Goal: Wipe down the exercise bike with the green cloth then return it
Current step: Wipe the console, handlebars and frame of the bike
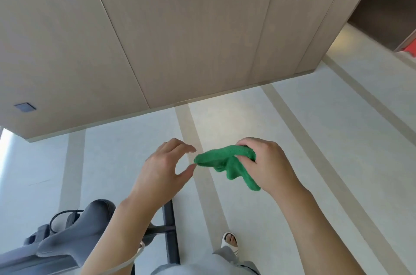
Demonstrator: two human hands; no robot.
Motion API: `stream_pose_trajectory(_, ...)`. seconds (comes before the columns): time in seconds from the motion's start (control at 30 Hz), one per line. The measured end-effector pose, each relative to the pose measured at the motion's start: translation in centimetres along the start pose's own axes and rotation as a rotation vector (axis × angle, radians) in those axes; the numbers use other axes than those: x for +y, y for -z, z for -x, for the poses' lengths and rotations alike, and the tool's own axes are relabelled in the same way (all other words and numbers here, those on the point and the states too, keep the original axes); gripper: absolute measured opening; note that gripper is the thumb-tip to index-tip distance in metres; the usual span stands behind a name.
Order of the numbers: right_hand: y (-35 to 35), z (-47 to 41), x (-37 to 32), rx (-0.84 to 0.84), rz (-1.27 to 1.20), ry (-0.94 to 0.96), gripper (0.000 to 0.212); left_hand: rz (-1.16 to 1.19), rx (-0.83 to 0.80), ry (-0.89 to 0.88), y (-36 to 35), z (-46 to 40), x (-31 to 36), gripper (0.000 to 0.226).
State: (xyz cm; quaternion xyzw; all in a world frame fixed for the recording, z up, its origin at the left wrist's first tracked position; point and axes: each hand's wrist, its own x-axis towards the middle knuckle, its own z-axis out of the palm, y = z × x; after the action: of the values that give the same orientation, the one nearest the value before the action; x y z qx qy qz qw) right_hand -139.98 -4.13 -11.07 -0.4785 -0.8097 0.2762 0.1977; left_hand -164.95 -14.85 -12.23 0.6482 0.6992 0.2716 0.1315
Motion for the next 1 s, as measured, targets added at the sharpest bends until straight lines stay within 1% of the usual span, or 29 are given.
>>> stream_pose_trajectory(0.07,1.6,-2.0,1.9,0.000,-0.004,-0.029,0.015,-0.014,0.004,0.040,-0.8,-2.0,0.6,0.030)
stream_pose_trajectory(0.2,3.9,-5.6,4.9,0.054,0.021,-0.081,0.014,-0.044,0.016,0.102,-1.3,-5.1,1.3,0.028)
stream_pose_trajectory(0.33,4.7,-8.3,6.0,0.122,0.016,-0.086,0.017,-0.058,0.024,0.120,-1.0,-7.4,1.2,0.029)
stream_pose_trajectory(0.5,3.4,-13.0,5.7,0.141,-0.019,-0.077,0.016,-0.069,0.058,0.150,-0.4,-10.7,-0.6,0.029)
stream_pose_trajectory(0.63,2.0,-17.2,4.6,0.124,-0.034,-0.049,0.015,-0.015,0.089,0.184,-0.1,-12.9,-3.9,0.028)
stream_pose_trajectory(0.77,0.2,-22.6,2.4,0.120,-0.018,-0.024,0.016,0.043,0.155,0.211,1.0,-15.8,-8.2,0.026)
stream_pose_trajectory(0.87,-1.0,-26.6,-0.7,0.099,-0.013,0.007,0.015,0.097,0.197,0.199,2.9,-18.8,-11.5,0.024)
stream_pose_trajectory(1.0,-2.4,-32.3,-5.5,0.055,0.017,0.045,0.013,0.147,0.239,0.155,7.1,-23.8,-15.6,0.020)
